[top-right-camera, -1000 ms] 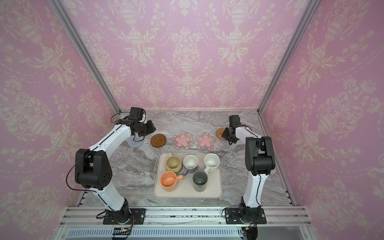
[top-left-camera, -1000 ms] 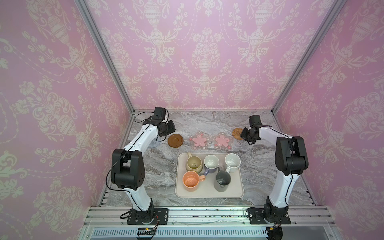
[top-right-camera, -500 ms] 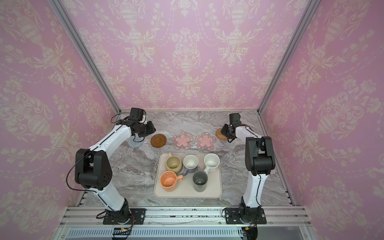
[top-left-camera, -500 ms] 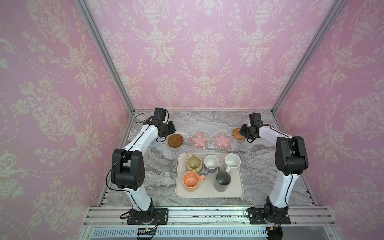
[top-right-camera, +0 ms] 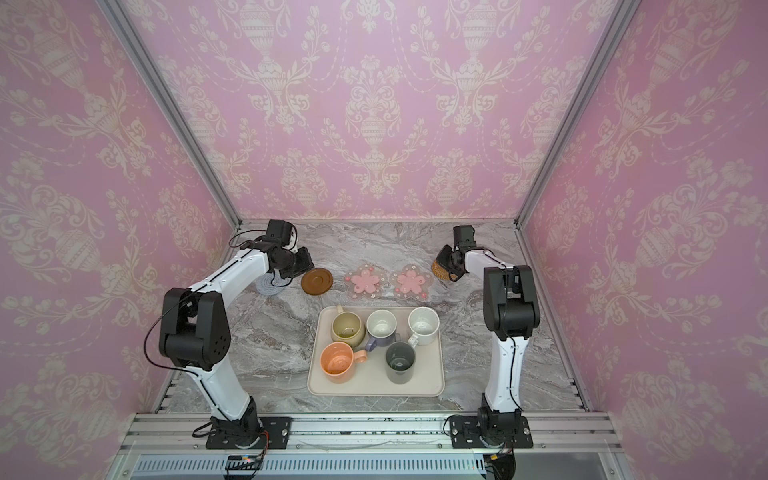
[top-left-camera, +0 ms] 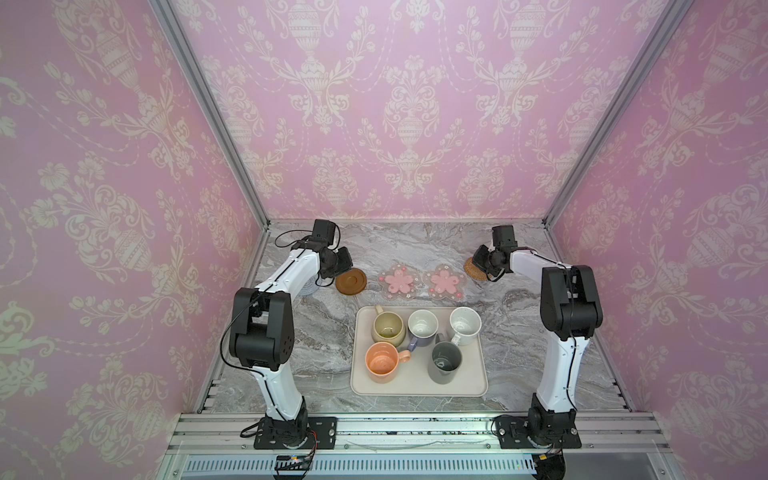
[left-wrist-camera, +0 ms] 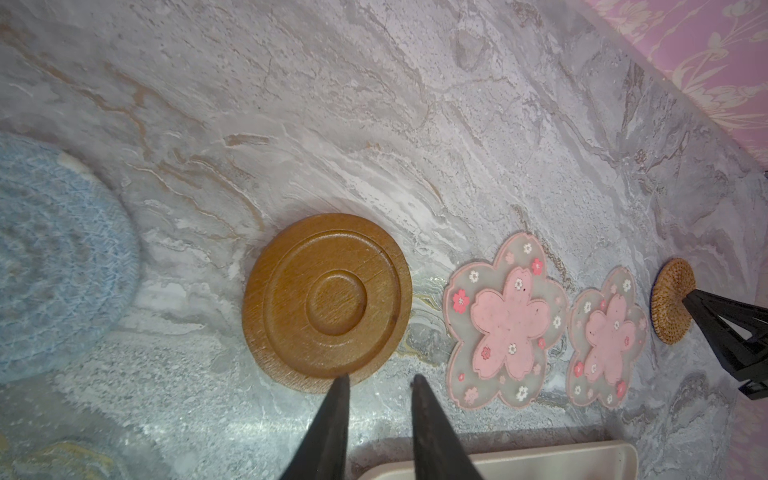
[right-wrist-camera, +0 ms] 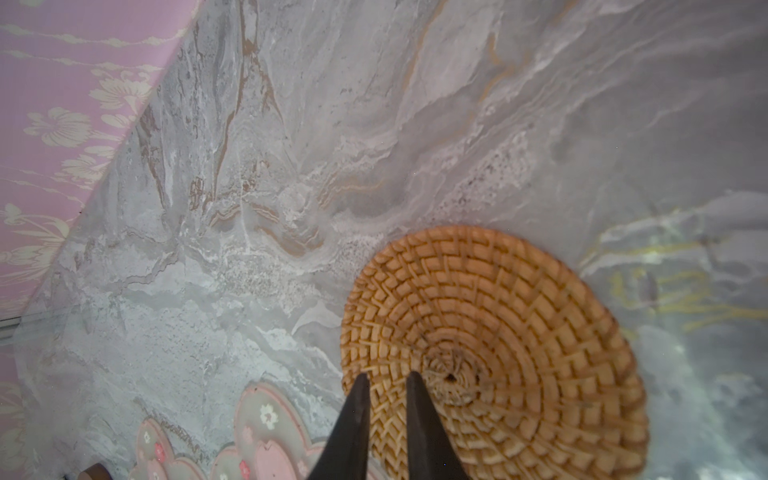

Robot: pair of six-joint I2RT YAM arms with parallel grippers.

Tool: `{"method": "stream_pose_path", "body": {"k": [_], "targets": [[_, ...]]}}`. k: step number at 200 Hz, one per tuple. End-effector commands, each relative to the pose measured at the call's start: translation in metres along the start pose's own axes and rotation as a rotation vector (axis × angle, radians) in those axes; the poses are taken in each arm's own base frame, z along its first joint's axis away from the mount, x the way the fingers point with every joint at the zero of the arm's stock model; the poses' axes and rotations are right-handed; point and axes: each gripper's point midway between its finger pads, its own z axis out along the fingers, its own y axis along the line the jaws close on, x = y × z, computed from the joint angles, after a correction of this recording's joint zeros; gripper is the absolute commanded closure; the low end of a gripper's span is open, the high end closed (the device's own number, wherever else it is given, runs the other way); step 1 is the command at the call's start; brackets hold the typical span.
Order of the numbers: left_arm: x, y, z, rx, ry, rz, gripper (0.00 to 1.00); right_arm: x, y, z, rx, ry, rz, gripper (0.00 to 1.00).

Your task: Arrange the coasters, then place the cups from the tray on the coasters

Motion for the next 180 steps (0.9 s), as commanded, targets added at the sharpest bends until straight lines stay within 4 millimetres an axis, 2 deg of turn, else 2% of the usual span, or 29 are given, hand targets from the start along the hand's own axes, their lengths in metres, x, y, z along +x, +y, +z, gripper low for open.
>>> {"method": "stream_pose_path", "body": {"k": [1, 79, 180], "targets": [[-0.003, -0.009, 0.003, 0.030, 0.001, 0.009, 0.71, 0.008, -0.011, 0.012, 0.054, 0.029, 0.035, 0.84], [-0.003, -0.010, -0.008, 0.029, -0.013, 0.015, 0.71, 0.026, -0.046, 0.007, 0.207, 0.104, 0.005, 0.87], [0.000, -0.009, -0.023, 0.024, -0.035, 0.015, 0.71, 0.028, -0.085, -0.020, 0.253, 0.079, 0.070, 0.89]]}}
